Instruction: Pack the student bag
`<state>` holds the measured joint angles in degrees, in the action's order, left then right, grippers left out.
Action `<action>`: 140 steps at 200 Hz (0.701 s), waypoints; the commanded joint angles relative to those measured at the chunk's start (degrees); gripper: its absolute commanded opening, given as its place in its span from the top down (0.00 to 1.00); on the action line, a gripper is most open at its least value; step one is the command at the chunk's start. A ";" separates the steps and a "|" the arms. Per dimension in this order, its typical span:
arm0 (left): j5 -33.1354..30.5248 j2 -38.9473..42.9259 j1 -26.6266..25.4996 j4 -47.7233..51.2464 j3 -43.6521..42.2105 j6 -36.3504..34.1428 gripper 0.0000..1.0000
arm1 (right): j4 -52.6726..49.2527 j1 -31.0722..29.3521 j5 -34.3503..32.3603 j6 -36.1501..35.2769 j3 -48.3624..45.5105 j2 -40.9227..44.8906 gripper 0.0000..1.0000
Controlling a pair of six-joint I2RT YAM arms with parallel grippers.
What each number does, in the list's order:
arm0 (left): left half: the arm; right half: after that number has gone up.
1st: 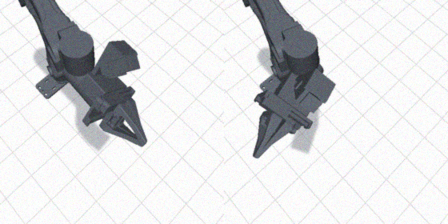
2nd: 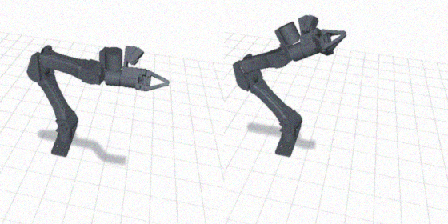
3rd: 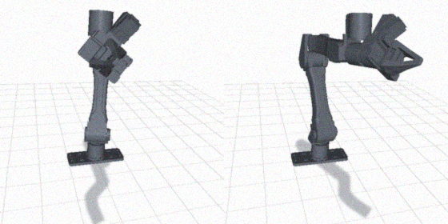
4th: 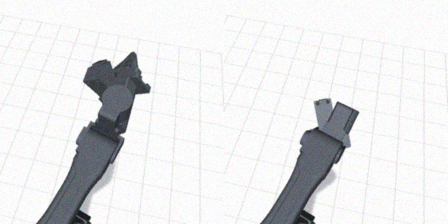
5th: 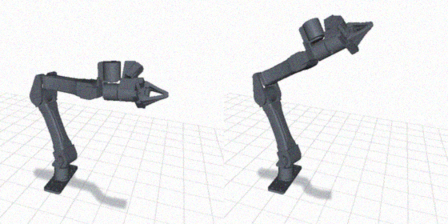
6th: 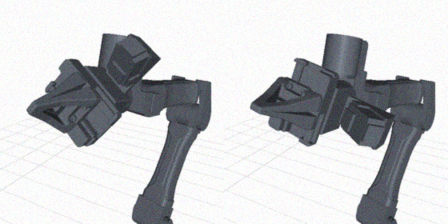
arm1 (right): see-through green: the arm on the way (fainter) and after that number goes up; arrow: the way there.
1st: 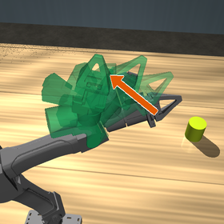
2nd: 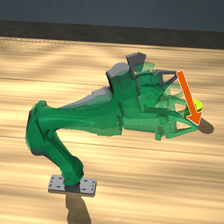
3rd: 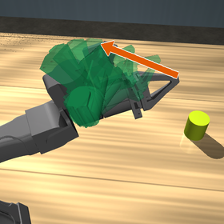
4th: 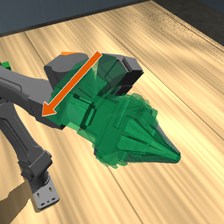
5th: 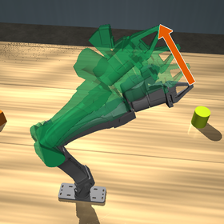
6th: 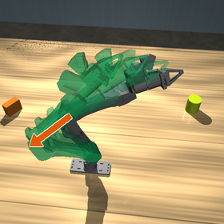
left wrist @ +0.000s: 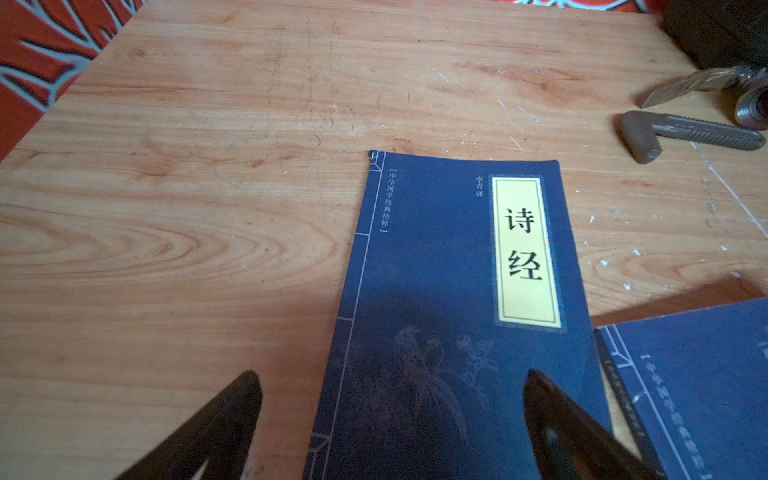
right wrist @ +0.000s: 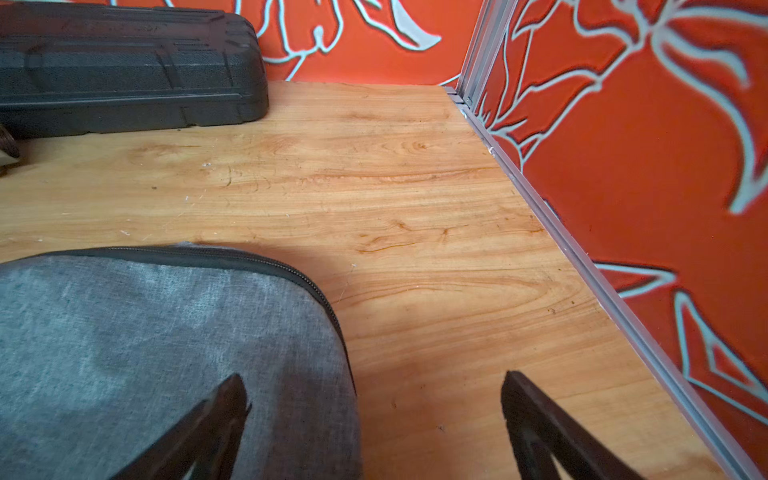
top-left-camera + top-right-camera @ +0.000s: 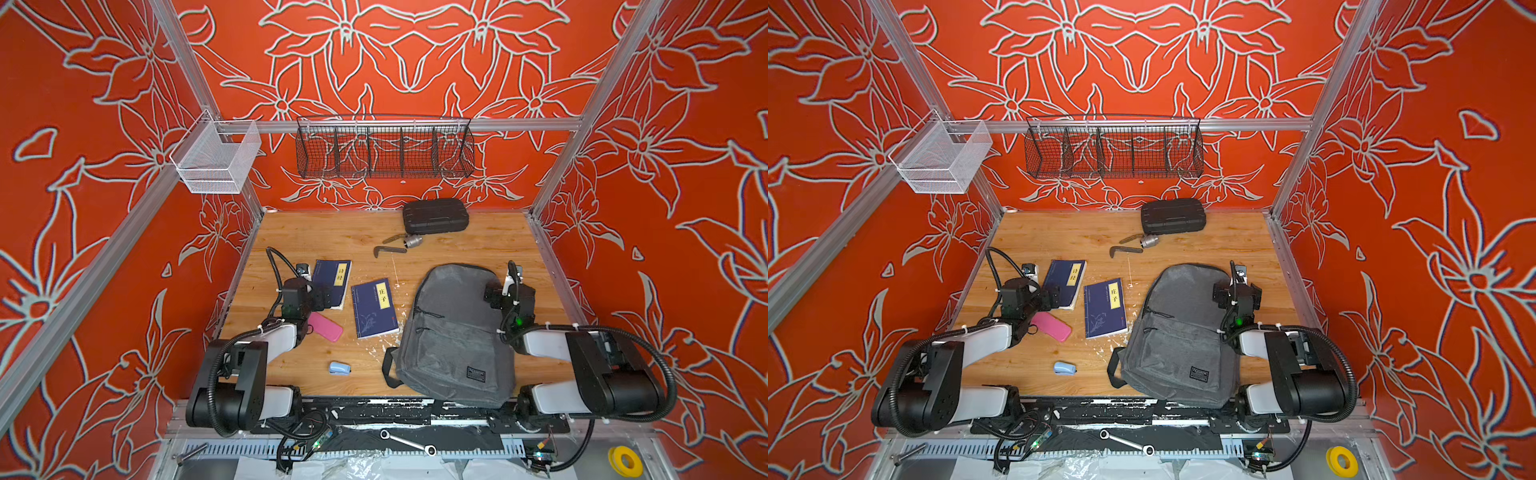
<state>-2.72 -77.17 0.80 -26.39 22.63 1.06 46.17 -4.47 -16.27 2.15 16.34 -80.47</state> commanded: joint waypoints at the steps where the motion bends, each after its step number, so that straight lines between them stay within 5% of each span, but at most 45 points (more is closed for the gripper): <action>1: 0.17 -0.09 0.28 -1.48 1.08 -0.53 0.03 | 1.04 0.25 -0.79 -0.11 1.33 -0.44 0.03; 140: 0.25 -0.18 0.41 -1.36 1.19 -0.61 0.03 | 1.10 0.60 -0.16 0.05 1.23 -0.39 0.03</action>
<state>-2.70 -77.17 0.82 -26.52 22.63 1.04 46.17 -4.45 -16.23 2.17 16.34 -80.47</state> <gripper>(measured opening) 0.973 0.972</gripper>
